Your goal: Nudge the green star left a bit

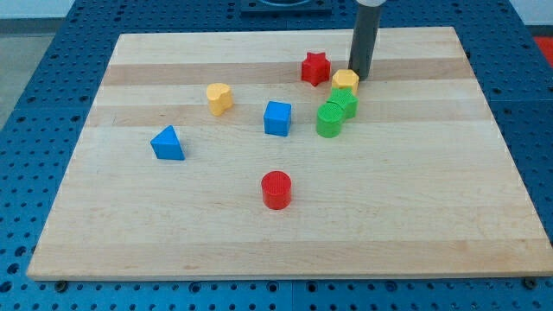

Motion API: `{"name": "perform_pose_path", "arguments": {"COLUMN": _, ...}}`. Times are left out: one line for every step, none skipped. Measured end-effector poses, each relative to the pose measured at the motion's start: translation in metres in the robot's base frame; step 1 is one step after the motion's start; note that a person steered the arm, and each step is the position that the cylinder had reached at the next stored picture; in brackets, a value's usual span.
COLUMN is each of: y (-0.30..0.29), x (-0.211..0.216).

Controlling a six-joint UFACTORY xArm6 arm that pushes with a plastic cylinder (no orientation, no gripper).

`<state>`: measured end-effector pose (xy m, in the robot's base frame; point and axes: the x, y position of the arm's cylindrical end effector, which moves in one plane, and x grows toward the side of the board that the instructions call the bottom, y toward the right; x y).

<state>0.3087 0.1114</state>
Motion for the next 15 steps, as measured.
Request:
{"name": "perform_pose_path", "arguments": {"y": 0.000, "x": 0.004}}
{"name": "perform_pose_path", "arguments": {"y": 0.000, "x": 0.007}}
{"name": "perform_pose_path", "arguments": {"y": 0.000, "x": 0.007}}
{"name": "perform_pose_path", "arguments": {"y": 0.002, "x": 0.006}}
{"name": "perform_pose_path", "arguments": {"y": 0.016, "x": 0.006}}
{"name": "perform_pose_path", "arguments": {"y": 0.038, "x": 0.006}}
{"name": "perform_pose_path", "arguments": {"y": 0.045, "x": 0.022}}
{"name": "perform_pose_path", "arguments": {"y": 0.045, "x": 0.053}}
{"name": "perform_pose_path", "arguments": {"y": 0.045, "x": 0.070}}
{"name": "perform_pose_path", "arguments": {"y": 0.035, "x": 0.070}}
{"name": "perform_pose_path", "arguments": {"y": 0.024, "x": 0.070}}
{"name": "perform_pose_path", "arguments": {"y": 0.017, "x": 0.070}}
{"name": "perform_pose_path", "arguments": {"y": 0.012, "x": 0.070}}
{"name": "perform_pose_path", "arguments": {"y": 0.006, "x": 0.070}}
{"name": "perform_pose_path", "arguments": {"y": 0.003, "x": 0.070}}
